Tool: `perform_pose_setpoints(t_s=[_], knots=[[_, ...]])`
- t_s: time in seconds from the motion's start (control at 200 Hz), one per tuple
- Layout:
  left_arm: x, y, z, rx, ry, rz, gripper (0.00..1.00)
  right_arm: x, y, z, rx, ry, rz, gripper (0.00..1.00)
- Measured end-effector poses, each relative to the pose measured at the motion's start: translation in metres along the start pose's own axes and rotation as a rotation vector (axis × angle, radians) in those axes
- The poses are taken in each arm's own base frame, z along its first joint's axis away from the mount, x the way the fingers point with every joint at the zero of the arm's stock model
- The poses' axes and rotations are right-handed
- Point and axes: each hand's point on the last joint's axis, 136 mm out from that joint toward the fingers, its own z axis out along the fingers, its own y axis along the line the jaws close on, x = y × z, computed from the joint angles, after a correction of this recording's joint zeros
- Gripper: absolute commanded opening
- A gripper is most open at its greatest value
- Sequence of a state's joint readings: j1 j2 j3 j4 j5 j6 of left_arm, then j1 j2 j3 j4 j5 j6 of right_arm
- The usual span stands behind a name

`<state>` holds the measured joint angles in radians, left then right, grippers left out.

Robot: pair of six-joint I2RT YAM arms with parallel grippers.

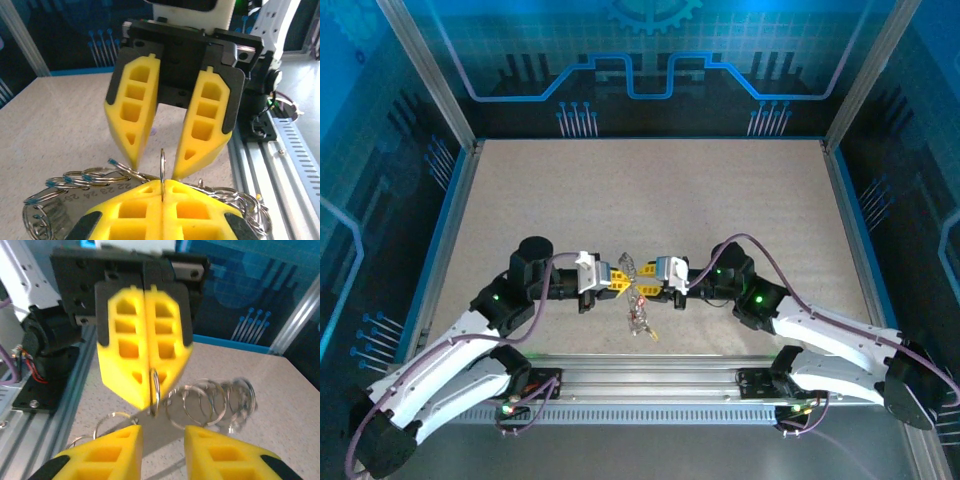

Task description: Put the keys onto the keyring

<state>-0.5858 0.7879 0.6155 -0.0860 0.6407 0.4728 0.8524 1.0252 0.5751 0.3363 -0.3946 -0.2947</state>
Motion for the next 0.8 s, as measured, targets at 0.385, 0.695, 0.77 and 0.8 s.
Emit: perform_pose_setpoints(t_s=[0.385, 0.695, 0.77, 0.8], knots=[[0.056, 0.022, 0.003, -0.110, 0.266, -0.085, 0.00, 0.086, -0.100, -0.073, 0.639, 0.238, 0.516, 0.86], [0.081, 0.046, 0.011, -0.174, 0.422, -0.194, 0.00, 0.238, -0.114, -0.205, 1.191, 0.594, 1.437, 0.58], [0.087, 0.048, 0.013, -0.183, 0.440, -0.226, 0.00, 0.252, -0.095, -0.212, 1.191, 0.680, 1.528, 0.57], [0.088, 0.048, 0.013, -0.185, 0.445, -0.241, 0.00, 0.255, -0.089, -0.213, 1.185, 0.702, 1.549, 0.56]])
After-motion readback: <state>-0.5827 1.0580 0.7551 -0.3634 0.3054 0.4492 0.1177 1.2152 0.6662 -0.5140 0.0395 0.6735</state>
